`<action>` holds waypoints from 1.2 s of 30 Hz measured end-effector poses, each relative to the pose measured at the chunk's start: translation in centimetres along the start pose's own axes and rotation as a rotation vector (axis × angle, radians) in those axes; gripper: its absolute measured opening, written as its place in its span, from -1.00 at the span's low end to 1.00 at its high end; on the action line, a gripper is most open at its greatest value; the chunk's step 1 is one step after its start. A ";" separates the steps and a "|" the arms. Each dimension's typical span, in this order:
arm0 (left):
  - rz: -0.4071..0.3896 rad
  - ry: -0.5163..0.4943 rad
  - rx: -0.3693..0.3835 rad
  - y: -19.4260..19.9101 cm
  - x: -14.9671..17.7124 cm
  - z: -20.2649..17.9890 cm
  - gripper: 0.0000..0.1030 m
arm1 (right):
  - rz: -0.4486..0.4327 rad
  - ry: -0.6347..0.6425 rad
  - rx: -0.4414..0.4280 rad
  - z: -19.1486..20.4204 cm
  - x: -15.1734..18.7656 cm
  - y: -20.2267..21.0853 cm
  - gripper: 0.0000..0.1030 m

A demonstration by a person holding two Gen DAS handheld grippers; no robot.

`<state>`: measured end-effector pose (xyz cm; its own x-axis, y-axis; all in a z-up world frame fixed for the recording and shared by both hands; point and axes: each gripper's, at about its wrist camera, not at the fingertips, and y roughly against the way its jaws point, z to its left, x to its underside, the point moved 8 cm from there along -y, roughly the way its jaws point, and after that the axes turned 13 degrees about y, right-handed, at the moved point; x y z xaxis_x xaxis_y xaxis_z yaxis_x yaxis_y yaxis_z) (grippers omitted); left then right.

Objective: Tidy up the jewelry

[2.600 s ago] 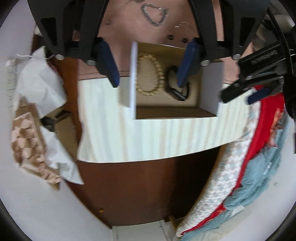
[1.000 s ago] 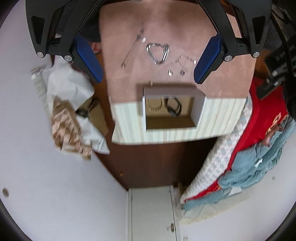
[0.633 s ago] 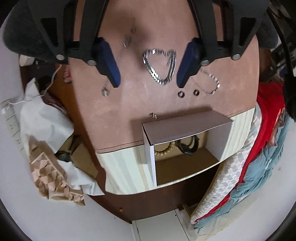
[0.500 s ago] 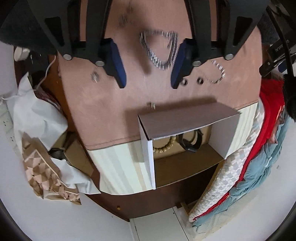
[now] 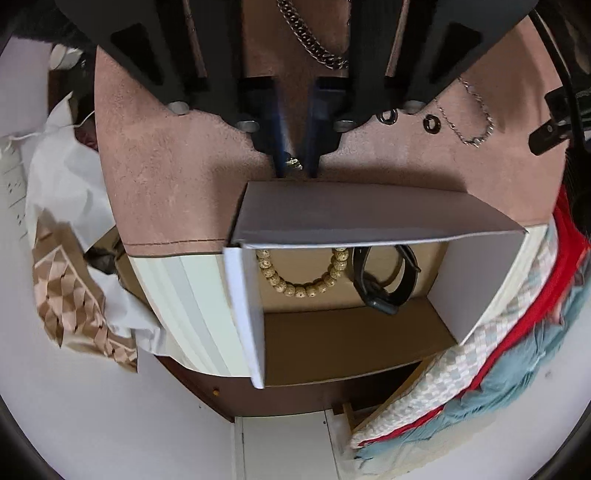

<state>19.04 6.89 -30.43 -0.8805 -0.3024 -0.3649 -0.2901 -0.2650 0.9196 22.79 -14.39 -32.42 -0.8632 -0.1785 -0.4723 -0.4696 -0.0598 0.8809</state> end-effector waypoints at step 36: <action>0.095 -0.134 0.423 4.3 1.5 -4.9 -0.88 | -0.078 -0.129 -0.083 -1.5 1.0 10.7 -0.84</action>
<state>18.30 0.82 -27.70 -0.9434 -0.1783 -0.2797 -0.3088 0.1643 0.9368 17.17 -16.66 -23.41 -0.8439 -0.0426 -0.5349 -0.5239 -0.1501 0.8385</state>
